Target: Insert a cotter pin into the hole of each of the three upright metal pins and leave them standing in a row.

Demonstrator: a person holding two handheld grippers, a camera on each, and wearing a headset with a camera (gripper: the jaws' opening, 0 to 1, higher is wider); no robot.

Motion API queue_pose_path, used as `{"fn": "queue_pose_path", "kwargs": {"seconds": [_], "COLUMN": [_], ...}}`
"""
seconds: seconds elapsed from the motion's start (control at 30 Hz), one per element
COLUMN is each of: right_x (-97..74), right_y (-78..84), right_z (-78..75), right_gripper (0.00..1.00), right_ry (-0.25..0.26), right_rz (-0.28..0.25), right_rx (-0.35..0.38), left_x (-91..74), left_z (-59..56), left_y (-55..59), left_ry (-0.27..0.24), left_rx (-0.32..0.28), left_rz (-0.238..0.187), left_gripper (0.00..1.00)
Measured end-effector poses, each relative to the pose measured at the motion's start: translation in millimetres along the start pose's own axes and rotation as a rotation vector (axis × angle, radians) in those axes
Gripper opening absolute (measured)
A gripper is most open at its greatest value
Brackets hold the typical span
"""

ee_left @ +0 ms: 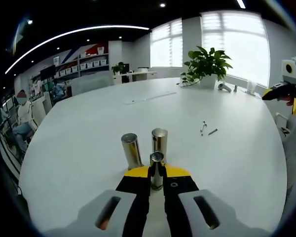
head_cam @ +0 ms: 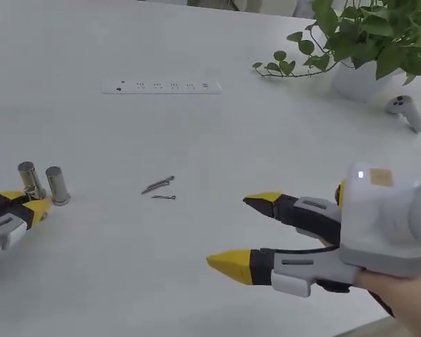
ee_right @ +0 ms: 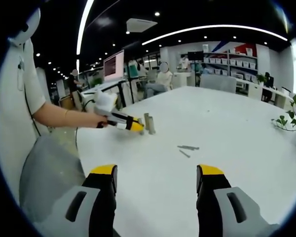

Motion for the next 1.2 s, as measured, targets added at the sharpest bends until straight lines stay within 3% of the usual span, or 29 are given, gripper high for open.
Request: {"fn": "queue_pose_path", "kwargs": {"seconds": [0.33,0.53,0.8,1.2], "right_x": [-1.4,-2.6,-4.0,-10.0], "right_y": [0.2,1.6,0.7,-0.9], "right_z": [4.7,6.8,6.7,9.2], "right_gripper": [0.66,0.64,0.62,0.60], "right_ry": [-0.012,-0.016,-0.019,-0.021], "right_rz": [-0.013,-0.017,-0.020,-0.040], "right_rx": [-0.003,-0.009,-0.020,-0.025], "left_x": [-10.4,-15.9,-17.7,-9.1], "left_z": [-16.1,-20.3,-32.6,-63.5], "left_y": [0.2,-1.2,-4.3,-11.5], "left_ry": [-0.023,-0.074,-0.108,-0.098], "left_rx": [-0.037,-0.107,-0.107,-0.082], "left_rz": [-0.020,-0.029,-0.031,-0.023], "left_gripper": [0.07,0.07,0.07,0.07]}}
Point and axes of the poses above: the centre of the closed fingertips' face, and the gripper's own axes: x roughly forward along the fingers, z roughly to its left, y roughly out of its underside, the point moved 1 cm from there along -x, roughly backward along the fingers, and after that the axes turned 10 degrees about -z, right-handed, at the moved point
